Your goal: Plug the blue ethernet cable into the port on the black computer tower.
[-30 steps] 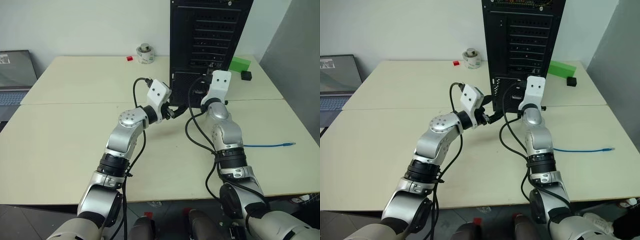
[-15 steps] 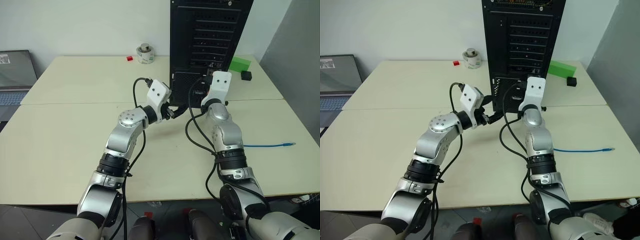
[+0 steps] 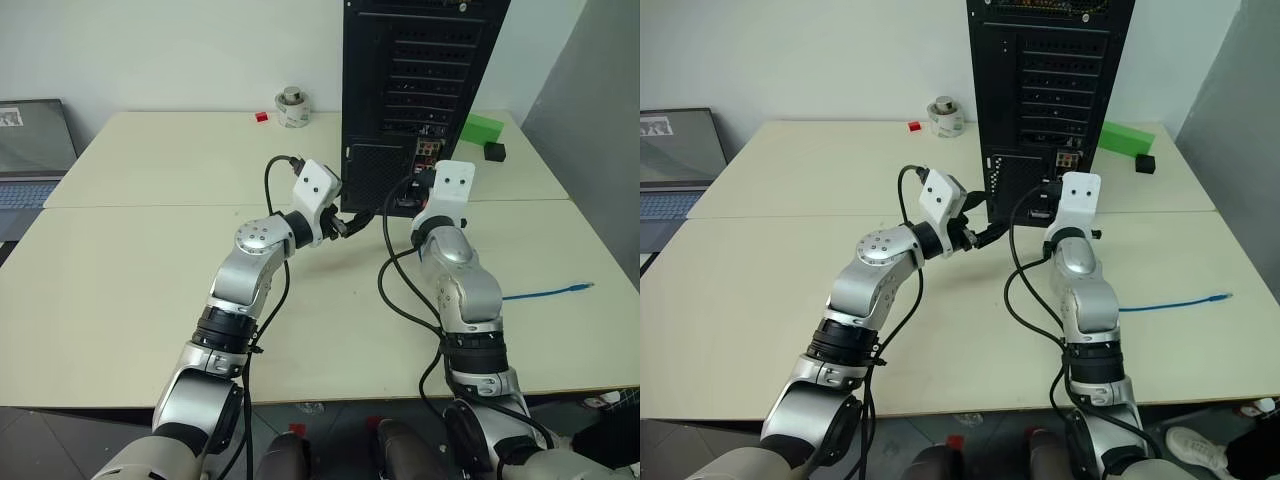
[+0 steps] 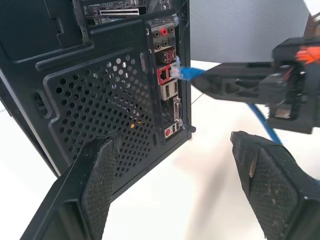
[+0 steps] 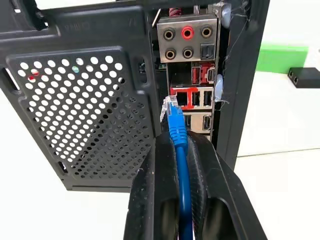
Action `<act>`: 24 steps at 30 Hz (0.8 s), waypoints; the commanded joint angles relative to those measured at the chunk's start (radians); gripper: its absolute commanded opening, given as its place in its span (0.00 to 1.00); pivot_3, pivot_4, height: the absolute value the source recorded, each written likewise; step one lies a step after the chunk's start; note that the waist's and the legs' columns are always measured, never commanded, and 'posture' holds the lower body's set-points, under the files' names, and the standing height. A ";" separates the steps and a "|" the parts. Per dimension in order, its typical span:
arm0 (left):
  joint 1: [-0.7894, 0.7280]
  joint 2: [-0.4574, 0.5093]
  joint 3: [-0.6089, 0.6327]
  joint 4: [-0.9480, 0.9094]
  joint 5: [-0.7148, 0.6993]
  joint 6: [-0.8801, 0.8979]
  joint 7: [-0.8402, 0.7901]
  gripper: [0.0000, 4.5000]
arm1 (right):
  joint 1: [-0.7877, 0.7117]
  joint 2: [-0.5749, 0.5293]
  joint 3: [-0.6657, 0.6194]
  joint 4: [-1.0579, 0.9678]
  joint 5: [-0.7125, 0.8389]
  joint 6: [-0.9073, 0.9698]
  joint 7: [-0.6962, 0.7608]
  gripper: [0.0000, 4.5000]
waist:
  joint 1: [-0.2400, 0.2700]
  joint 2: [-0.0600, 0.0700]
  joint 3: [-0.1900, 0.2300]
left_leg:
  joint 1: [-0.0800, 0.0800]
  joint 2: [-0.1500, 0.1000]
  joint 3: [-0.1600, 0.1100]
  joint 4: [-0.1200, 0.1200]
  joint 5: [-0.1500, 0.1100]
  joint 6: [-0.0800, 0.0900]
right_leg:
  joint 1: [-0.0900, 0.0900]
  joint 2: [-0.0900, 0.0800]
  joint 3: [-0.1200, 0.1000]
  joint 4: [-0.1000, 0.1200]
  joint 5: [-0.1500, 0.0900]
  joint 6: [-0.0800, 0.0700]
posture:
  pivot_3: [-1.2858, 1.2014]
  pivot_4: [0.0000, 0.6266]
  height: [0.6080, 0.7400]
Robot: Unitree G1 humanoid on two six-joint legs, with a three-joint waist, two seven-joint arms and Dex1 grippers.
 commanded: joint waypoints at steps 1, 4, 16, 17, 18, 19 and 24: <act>-0.020 -0.003 0.004 -0.010 0.000 -0.023 -0.007 0.83 | -0.024 0.002 -0.003 -0.024 0.002 -0.009 0.003 0.00 | 0.000 0.000 0.000 | 0.000 0.000 0.000 0.000 0.000 0.000 | 0.000 0.000 0.000 0.000 0.000 0.000 | 0.52 0.24 1.00; -0.021 -0.001 0.004 -0.010 0.001 -0.023 -0.010 0.83 | -0.044 0.000 -0.010 0.006 0.004 -0.019 0.003 0.00 | 0.000 0.000 0.000 | 0.000 0.000 0.000 0.000 0.000 0.000 | 0.000 0.000 0.000 0.000 0.000 0.000 | 0.52 0.24 1.00; -0.018 0.002 0.006 -0.016 0.003 -0.019 -0.010 0.83 | -0.108 -0.006 -0.044 0.116 0.008 -0.088 -0.011 0.00 | 0.000 0.000 0.000 | 0.000 0.000 0.000 0.000 0.000 0.000 | 0.000 0.000 0.000 0.000 0.000 0.000 | 0.52 0.24 1.00; -0.018 0.002 0.006 -0.017 0.003 -0.019 -0.010 0.83 | -0.110 -0.007 -0.045 0.121 0.007 -0.091 -0.012 0.00 | 0.000 0.000 0.000 | 0.000 0.000 0.000 0.000 0.000 0.000 | 0.000 0.000 0.000 0.000 0.000 0.000 | 0.52 0.24 1.00; -0.017 0.003 0.006 -0.017 0.003 -0.019 -0.010 0.83 | -0.111 -0.008 -0.047 0.125 0.007 -0.094 -0.013 0.00 | 0.000 0.000 0.000 | 0.000 0.000 0.000 0.000 0.000 0.000 | 0.000 0.000 0.000 0.000 0.000 0.000 | 0.52 0.24 1.00; -0.017 0.003 0.007 -0.018 0.003 -0.019 -0.010 0.83 | -0.112 -0.009 -0.049 0.128 0.008 -0.096 -0.015 0.00 | 0.000 0.000 0.000 | 0.000 0.000 0.000 0.000 0.000 0.000 | 0.000 0.000 0.000 0.000 0.000 0.000 | 0.52 0.24 1.00; -0.017 0.002 0.007 -0.017 0.004 -0.019 -0.010 0.83 | -0.115 -0.014 -0.051 0.143 0.008 -0.105 -0.018 0.00 | 0.000 0.000 0.000 | 0.000 0.000 0.000 0.000 0.000 0.000 | 0.000 0.000 0.000 0.000 0.000 0.000 | 0.52 0.24 1.00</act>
